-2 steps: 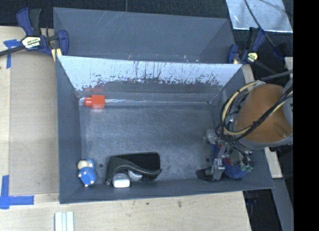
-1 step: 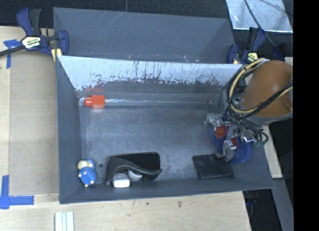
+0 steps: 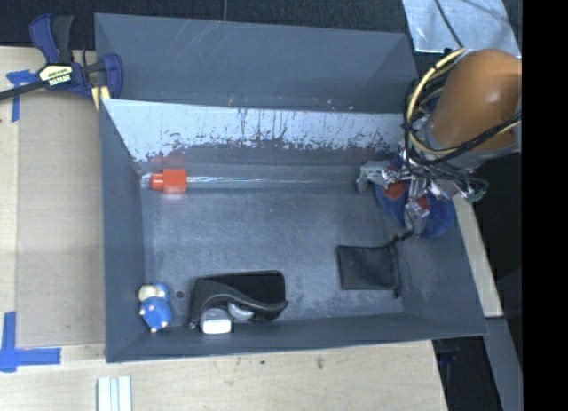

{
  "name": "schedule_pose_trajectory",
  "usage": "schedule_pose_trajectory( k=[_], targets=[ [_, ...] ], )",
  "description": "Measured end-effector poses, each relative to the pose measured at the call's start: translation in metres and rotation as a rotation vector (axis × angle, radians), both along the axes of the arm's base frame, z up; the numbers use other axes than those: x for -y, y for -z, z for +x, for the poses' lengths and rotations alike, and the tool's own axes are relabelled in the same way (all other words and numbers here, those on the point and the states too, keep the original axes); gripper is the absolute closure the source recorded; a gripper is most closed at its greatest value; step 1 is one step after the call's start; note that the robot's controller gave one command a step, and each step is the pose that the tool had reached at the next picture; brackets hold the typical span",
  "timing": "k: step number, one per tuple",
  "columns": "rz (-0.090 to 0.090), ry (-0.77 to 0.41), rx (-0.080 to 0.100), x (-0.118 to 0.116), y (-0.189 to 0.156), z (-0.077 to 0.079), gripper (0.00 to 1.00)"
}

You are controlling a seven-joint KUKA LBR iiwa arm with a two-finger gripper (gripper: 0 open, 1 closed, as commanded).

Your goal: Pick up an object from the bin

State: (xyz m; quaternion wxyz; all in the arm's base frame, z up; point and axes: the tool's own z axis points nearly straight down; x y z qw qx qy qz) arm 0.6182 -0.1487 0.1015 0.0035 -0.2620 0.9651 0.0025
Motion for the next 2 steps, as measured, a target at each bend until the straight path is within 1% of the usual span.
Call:
schedule_pose_trajectory(
  k=[1, 2],
  targets=[
    [-0.002, -0.158, -0.001, -0.012, 0.031, -0.048, 0.0],
    [-0.003, -0.201, -0.005, -0.067, 0.032, -0.083, 0.0]
  ],
)
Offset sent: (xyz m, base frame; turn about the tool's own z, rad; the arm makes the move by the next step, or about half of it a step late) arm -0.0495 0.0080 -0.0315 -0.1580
